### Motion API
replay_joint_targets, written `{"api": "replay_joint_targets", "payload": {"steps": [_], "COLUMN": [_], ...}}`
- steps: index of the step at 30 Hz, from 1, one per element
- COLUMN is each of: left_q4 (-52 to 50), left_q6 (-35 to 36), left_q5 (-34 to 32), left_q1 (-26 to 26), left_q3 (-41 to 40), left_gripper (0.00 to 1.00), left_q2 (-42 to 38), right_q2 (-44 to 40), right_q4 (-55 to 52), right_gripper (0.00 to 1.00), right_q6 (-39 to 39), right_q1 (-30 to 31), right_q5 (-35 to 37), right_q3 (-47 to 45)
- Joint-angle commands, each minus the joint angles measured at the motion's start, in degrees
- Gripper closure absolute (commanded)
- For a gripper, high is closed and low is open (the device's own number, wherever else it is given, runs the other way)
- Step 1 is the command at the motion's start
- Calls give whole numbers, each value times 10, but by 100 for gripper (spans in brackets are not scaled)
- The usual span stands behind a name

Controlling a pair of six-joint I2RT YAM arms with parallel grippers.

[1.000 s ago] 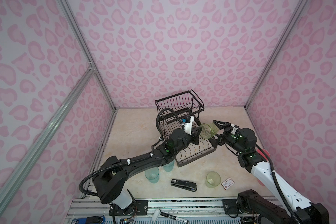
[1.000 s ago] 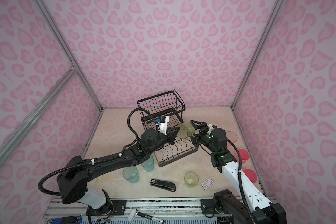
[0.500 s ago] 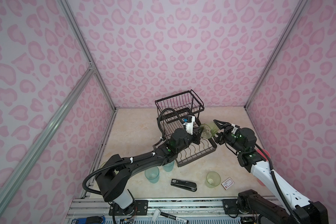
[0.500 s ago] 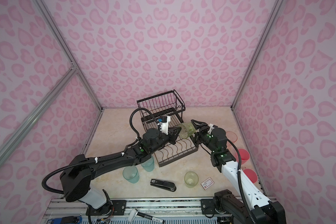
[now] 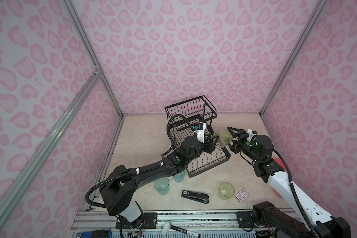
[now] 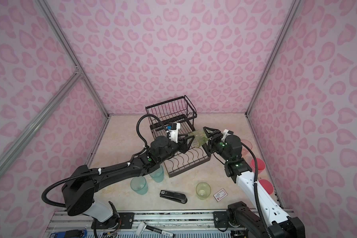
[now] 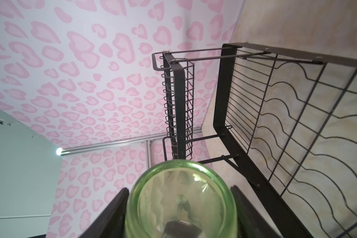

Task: Load cups into a dish rack
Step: Pick up the cup from the center of the table, then place the cup upside down at the dish rack.

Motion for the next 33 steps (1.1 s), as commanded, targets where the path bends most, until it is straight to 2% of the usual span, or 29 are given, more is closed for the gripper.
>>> {"api": "replay_joint_targets", "payload": {"steps": [1, 5, 14, 24, 28, 33], "left_q4": [-11, -47, -222, -455, -510, -564], "left_q6": [1, -2, 0, 22, 31, 44], "left_q5": [-13, -14, -31, -52, -50, -43], "left_q1": [2, 7, 16, 51, 77, 120], "left_q3": [-8, -12, 10, 68, 76, 78], "left_gripper": [36, 27, 18, 15, 15, 14], "left_q2": [-21, -40, -102, -172, -199, -237], "right_q2": [-5, -10, -10, 47, 64, 92], "right_q4": [-22, -62, -109, -147, -141, -88], "right_gripper": [48, 48, 50, 51, 52, 52], "right_q6": [-70, -146, -323, -578, -643, -706], "right_q1": [-4, -5, 13, 127, 161, 196], "right_q5": [26, 61, 166, 345, 397, 442], "right_q3": [8, 19, 34, 135, 144, 111]}}
